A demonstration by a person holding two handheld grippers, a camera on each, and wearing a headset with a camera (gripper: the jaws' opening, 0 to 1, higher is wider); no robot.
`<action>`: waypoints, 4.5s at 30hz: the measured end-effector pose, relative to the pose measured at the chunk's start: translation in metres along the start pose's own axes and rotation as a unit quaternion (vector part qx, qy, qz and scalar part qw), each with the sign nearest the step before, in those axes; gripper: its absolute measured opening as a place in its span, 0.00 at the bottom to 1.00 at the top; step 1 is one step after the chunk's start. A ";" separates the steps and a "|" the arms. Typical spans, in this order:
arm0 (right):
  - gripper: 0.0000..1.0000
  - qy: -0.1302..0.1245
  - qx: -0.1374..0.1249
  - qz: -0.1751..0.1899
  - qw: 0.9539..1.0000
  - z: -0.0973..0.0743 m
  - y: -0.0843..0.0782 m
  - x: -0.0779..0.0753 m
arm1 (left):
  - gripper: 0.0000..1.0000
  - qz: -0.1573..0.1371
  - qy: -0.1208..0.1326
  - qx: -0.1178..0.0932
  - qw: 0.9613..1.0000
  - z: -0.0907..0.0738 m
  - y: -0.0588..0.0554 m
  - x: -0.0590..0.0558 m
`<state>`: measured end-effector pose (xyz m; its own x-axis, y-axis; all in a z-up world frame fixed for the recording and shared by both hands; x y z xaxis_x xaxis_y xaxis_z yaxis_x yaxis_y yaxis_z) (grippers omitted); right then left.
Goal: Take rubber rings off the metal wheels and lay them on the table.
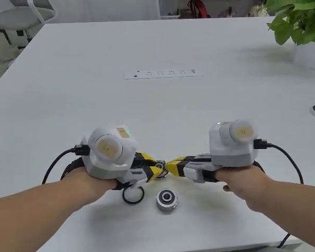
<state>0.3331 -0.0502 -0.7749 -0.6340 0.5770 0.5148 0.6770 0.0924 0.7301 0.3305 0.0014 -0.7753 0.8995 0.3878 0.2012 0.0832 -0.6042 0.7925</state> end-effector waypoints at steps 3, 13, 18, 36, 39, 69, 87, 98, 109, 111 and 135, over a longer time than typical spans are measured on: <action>0.00 0.004 0.000 -0.004 1.000 0.000 0.000 0.002 | 0.12 0.001 0.000 0.000 1.000 0.000 0.000 0.000; 0.00 0.022 -0.002 0.003 1.000 0.001 0.002 0.009 | 0.12 -0.002 0.002 0.001 1.000 0.001 0.000 -0.001; 0.00 0.017 -0.004 0.004 1.000 -0.001 0.002 0.007 | 0.12 -0.005 0.005 0.003 1.000 0.001 0.001 -0.001; 0.00 0.015 -0.014 0.024 1.000 -0.006 0.007 0.006 | 0.25 -0.021 -0.018 -0.022 0.999 -0.017 0.007 0.000; 0.00 0.017 -0.021 0.029 0.999 -0.009 0.012 0.007 | 0.28 -0.023 -0.019 -0.029 0.999 -0.025 0.008 0.002; 0.00 0.085 -0.002 0.043 0.995 -0.003 0.010 0.053 | 0.51 -0.036 -0.016 -0.078 0.996 -0.102 0.011 -0.007; 0.00 0.092 0.066 0.034 0.993 0.021 -0.019 0.068 | 0.55 -0.049 -0.003 -0.076 0.996 -0.122 -0.005 -0.011; 0.00 0.062 0.086 0.029 0.994 0.028 -0.030 0.060 | 0.55 -0.060 0.004 -0.072 0.996 -0.128 -0.015 -0.011; 0.01 0.047 0.080 0.040 0.995 0.027 -0.030 0.053 | 0.55 -0.064 0.002 -0.070 0.996 -0.125 -0.017 -0.013; 0.03 0.046 0.078 0.039 0.995 0.027 -0.030 0.052 | 0.55 -0.065 0.002 -0.070 0.995 -0.124 -0.016 -0.013; 0.15 0.067 0.002 0.009 0.998 -0.009 0.021 0.060 | 0.56 -0.064 0.003 -0.082 0.995 -0.128 0.001 -0.004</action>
<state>0.3058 -0.0207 -0.7248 -0.6662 0.4648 0.5832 0.6898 0.0870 0.7187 0.2720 0.0880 -0.7019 0.8829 0.4597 0.0953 0.1261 -0.4277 0.8951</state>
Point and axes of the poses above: the centre of the closed fingertips' face, and the gripper's own axes: z roughly forward along the fingers, x roughly to its left, y roughly out of its top, the point moved 3 cm from there along -z, roughly backward along the fingers, and after that the axes turned 11 degrees about z, right-handed, at the moved point
